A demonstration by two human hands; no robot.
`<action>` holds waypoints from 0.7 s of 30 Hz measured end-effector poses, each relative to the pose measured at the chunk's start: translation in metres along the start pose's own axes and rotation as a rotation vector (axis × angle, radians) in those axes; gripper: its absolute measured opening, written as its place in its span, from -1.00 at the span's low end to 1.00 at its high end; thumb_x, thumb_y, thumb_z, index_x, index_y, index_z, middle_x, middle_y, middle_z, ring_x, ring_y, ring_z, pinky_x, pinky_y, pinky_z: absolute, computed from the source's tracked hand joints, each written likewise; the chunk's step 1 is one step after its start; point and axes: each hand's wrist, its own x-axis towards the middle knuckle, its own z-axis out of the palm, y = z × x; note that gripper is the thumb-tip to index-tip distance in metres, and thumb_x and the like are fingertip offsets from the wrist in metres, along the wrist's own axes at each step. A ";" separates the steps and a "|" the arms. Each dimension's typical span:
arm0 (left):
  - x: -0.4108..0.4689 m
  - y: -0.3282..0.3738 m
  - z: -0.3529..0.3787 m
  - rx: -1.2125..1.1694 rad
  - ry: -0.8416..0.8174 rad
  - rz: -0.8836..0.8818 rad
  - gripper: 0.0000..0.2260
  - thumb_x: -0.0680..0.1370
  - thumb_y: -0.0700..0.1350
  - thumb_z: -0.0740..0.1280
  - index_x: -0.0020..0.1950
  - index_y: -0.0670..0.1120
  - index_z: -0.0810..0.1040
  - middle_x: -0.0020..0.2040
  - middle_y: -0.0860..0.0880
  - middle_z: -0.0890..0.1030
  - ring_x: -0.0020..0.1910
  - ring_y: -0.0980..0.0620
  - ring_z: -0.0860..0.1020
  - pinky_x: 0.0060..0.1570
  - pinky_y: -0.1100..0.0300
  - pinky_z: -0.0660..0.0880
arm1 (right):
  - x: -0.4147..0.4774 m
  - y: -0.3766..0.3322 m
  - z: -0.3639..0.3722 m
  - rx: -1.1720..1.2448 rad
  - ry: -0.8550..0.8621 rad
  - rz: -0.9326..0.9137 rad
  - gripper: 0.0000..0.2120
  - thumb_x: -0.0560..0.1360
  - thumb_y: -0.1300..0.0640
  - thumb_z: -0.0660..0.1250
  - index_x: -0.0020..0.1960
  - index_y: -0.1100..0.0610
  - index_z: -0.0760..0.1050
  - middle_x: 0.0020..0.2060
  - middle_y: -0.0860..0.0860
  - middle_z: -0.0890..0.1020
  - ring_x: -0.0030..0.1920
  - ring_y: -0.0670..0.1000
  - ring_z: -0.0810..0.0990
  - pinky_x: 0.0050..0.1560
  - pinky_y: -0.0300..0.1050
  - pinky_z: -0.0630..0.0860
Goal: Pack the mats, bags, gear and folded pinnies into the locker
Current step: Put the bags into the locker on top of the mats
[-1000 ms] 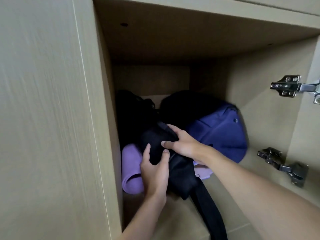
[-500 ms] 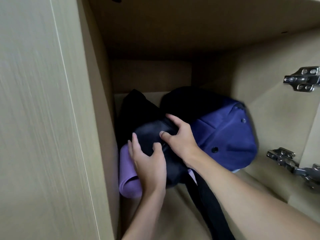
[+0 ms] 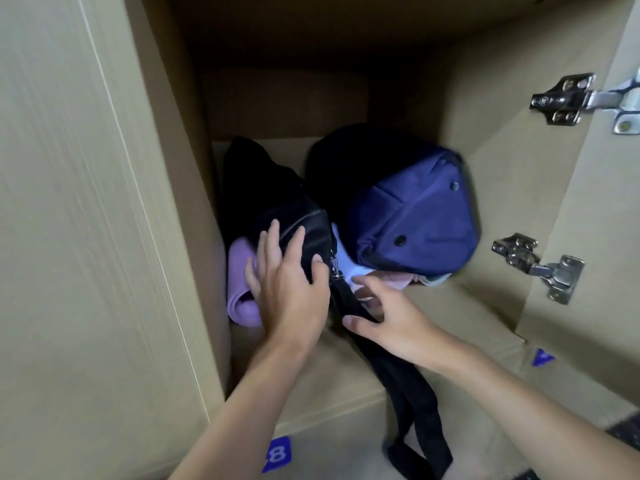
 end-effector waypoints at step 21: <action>-0.018 -0.014 -0.003 0.048 -0.506 0.612 -0.78 0.54 -0.05 0.33 0.11 0.15 0.69 -0.02 0.12 0.71 0.20 0.08 0.57 0.42 0.25 -0.22 | -0.062 -0.003 -0.032 0.338 0.078 0.198 -0.41 0.48 0.24 0.43 0.38 -0.12 0.28 -0.03 0.14 0.68 -0.17 -0.02 0.65 -0.03 -0.16 0.55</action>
